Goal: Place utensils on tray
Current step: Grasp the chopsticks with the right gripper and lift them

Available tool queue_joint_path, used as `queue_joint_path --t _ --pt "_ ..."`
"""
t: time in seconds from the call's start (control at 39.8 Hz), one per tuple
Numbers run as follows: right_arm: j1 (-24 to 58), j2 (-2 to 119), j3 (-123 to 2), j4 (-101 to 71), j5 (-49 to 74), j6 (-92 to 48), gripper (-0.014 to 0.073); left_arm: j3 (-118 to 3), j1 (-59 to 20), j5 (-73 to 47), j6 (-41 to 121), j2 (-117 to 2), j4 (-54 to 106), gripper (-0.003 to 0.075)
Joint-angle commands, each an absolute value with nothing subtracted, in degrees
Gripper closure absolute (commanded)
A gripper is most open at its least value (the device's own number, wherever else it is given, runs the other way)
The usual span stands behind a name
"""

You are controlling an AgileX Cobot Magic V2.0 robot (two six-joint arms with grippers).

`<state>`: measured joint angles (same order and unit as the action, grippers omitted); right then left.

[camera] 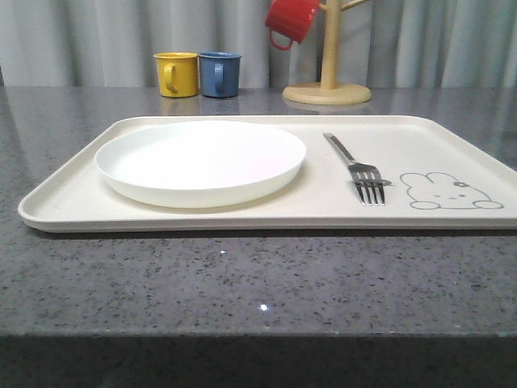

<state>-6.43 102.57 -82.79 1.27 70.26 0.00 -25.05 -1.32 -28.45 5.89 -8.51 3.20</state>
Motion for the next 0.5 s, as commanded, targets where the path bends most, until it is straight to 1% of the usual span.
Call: queue_joint_path --t 0.0,0.13,0.2,0.3,0.35,0.48 --pt "-6.76 100.71 -83.89 1.28 71.38 -0.30 0.0419 -26.54 -1.20 -23.83 5.71 -9.10 3.33 0.0738" --pt "-6.76 100.91 -83.89 1.29 71.70 -0.30 0.0433 -26.54 -1.20 -23.83 5.71 -9.10 3.33 0.0738" --pt "-6.76 100.91 -83.89 1.29 71.98 -0.30 0.0487 -26.54 -1.20 -23.83 5.71 -9.10 3.33 0.0738" --pt "-6.76 100.80 -84.00 1.29 72.24 -0.30 0.0580 -26.54 -1.20 -23.83 5.71 -9.10 3.33 0.0738" --pt "-6.76 100.56 -84.26 1.29 72.43 -0.30 0.0602 -26.54 -1.20 -23.83 5.71 -9.10 3.33 0.0738" --pt "-6.76 98.53 -86.29 1.29 73.63 0.00 0.0612 -26.54 -1.20 -23.83 5.71 -9.10 3.33 0.0738"
